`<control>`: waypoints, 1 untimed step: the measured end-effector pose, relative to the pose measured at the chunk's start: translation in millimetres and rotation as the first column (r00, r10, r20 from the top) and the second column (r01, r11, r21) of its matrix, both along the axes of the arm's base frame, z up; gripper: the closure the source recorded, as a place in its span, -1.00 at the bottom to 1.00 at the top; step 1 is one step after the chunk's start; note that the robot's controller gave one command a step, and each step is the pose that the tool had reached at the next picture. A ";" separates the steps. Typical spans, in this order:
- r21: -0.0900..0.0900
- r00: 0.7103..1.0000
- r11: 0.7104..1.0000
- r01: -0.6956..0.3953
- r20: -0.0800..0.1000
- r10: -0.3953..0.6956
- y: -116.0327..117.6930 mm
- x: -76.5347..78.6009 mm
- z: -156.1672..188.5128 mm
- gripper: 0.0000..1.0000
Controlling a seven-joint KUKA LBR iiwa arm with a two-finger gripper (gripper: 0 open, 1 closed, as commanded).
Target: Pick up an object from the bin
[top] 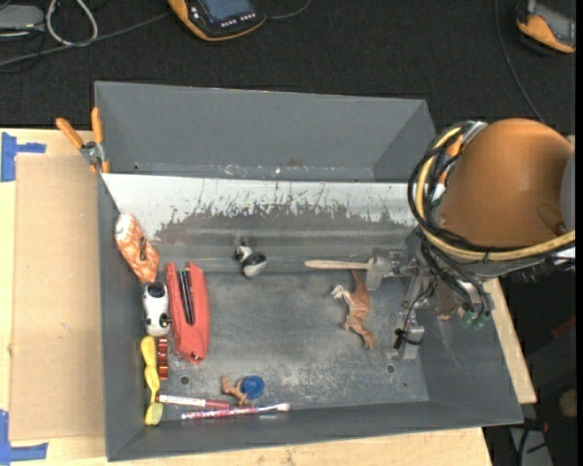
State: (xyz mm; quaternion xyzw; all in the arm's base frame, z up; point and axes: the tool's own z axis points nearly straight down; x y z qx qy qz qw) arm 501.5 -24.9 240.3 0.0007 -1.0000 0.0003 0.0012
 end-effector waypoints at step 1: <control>0.003 0.999 0.999 -0.040 -0.008 0.040 6.9 -5.5 26.3 -1.00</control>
Offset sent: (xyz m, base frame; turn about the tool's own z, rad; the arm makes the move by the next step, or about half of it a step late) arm -0.0029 0.0004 0.0242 0.1056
